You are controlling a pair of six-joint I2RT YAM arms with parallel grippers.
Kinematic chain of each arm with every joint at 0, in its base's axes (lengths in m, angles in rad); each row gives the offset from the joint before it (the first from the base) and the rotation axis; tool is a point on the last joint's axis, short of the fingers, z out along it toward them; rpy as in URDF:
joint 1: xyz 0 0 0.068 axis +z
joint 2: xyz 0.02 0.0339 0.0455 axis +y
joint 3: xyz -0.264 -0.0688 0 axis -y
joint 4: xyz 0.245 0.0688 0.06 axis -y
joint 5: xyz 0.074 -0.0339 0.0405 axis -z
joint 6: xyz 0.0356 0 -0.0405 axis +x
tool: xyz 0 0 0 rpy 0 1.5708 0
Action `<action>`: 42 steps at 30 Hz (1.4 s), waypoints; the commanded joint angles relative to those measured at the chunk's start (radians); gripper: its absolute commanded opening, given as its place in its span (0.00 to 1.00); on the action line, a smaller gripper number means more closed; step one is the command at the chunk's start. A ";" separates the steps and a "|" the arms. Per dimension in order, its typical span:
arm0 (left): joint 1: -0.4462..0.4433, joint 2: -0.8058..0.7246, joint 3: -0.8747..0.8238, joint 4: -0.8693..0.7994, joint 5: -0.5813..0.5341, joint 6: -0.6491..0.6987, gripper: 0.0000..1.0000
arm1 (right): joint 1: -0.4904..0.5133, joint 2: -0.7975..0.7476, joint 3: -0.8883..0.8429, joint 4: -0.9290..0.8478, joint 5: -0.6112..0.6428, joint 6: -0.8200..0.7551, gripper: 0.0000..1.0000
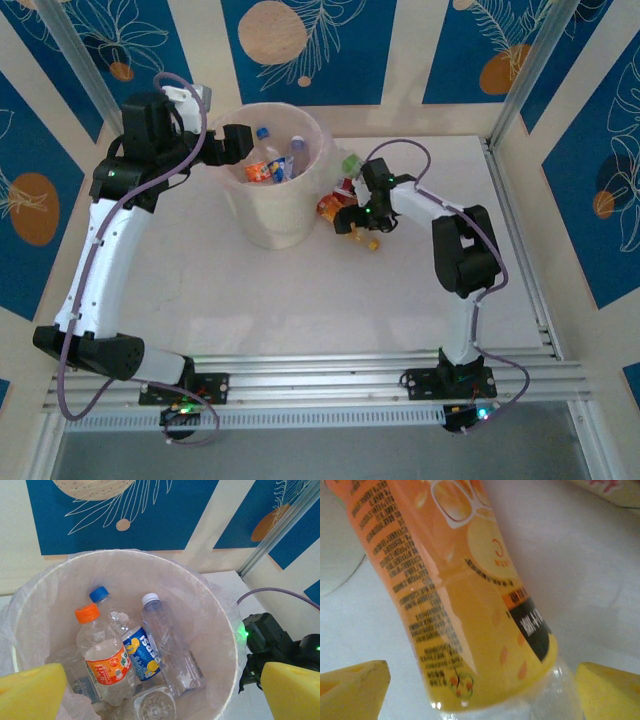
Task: Put the plastic bottles in the bin
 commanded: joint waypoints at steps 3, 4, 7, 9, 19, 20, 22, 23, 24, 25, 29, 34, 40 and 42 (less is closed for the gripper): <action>0.008 -0.022 -0.006 0.024 -0.001 -0.014 1.00 | 0.019 0.040 0.041 0.014 -0.037 -0.005 0.92; 0.009 -0.023 -0.005 0.024 -0.002 -0.012 1.00 | 0.024 0.045 0.044 0.013 -0.034 -0.002 0.91; 0.009 -0.021 -0.007 0.023 -0.004 -0.016 1.00 | 0.037 0.066 0.060 0.001 -0.025 -0.004 0.89; 0.007 -0.021 -0.008 0.024 -0.007 -0.020 1.00 | 0.049 0.076 0.065 -0.004 -0.010 -0.006 0.85; 0.008 -0.025 -0.016 0.025 -0.023 -0.029 1.00 | 0.084 0.041 0.050 -0.043 0.091 0.017 0.55; 0.009 -0.026 -0.017 0.026 -0.022 -0.029 1.00 | 0.086 0.027 0.044 -0.043 0.099 0.020 0.53; 0.008 -0.028 -0.018 0.026 -0.020 -0.029 0.99 | 0.089 -0.010 0.025 -0.039 0.103 0.029 0.50; 0.008 -0.028 -0.018 0.024 -0.018 -0.029 1.00 | 0.089 -0.035 0.013 -0.035 0.103 0.036 0.50; 0.008 -0.029 -0.017 0.024 -0.012 -0.027 1.00 | 0.090 -0.063 -0.002 -0.033 0.107 0.044 0.49; 0.008 -0.031 -0.018 0.024 -0.006 -0.026 1.00 | 0.090 -0.090 -0.014 -0.032 0.112 0.050 0.48; 0.007 -0.044 -0.034 0.046 0.038 -0.038 1.00 | 0.092 -0.239 -0.082 -0.035 0.164 0.085 0.48; -0.033 -0.051 -0.055 0.097 0.127 -0.065 1.00 | 0.097 -0.451 -0.147 -0.065 0.234 0.123 0.47; -0.186 -0.014 -0.054 0.136 0.133 -0.077 1.00 | 0.119 -0.679 -0.161 -0.079 0.253 0.137 0.46; -0.245 0.015 -0.048 0.166 0.151 -0.094 1.00 | 0.140 -0.745 -0.162 -0.059 0.251 0.136 0.46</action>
